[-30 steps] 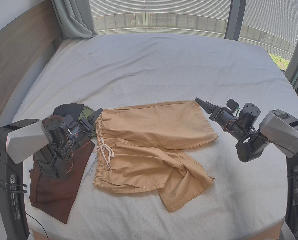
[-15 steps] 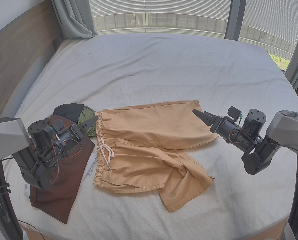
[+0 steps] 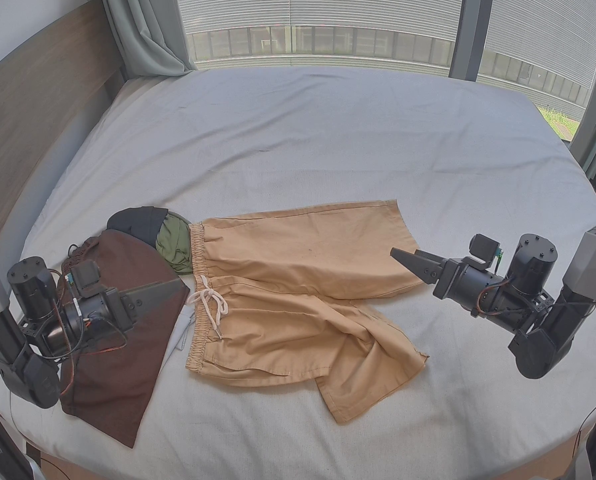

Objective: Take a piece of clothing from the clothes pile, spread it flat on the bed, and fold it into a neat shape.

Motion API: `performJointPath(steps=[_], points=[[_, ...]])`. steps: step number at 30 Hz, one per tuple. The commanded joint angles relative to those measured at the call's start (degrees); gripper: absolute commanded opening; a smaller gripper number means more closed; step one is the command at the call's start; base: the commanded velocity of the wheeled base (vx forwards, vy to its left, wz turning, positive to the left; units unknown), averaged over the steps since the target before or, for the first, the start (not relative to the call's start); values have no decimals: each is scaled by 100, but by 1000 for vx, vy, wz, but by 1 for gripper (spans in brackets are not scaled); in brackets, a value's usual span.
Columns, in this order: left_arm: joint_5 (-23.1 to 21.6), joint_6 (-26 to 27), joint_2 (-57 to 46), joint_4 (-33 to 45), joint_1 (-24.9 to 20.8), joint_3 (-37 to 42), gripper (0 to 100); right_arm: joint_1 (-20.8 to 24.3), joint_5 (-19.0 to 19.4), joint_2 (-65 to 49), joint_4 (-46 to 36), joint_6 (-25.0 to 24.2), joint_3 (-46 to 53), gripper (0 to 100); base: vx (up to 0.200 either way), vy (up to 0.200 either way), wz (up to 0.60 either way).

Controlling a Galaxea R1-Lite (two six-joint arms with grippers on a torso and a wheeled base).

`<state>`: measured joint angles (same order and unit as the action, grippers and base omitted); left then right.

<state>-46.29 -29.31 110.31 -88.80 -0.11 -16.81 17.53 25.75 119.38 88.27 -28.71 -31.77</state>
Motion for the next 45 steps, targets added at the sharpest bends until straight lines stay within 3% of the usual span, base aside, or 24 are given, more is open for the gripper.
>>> performJointPath(steps=[1, 11, 14, 26, 38, 45], points=[[-152, 435, -326, 3, 239, 310, 100, 66, 44, -416, -3, 32, 443, 100, 0, 0, 0], [-161, 1366, -89, 11, 248, 503, 100, 137, 9, -477, -3, 120, 698, 100, 0, 0, 0], [-170, 1885, 87, 11, 257, 574, 100, 137, 18, -530, -3, 129, 953, 100, 0, 0, 0], [-161, 2052, 131, 11, 266, 697, 100, 137, 36, -504, -3, 322, 1296, 100, 0, 0, 0], [-170, 3106, 579, 3, 319, 793, 100, 66, 141, 59, 6, 1060, 1630, 100, 0, 0, 0], [-179, 3238, 632, 11, 327, 793, 100, 14, 124, 542, 6, 1175, 1665, 100, 0, 0, 0]])
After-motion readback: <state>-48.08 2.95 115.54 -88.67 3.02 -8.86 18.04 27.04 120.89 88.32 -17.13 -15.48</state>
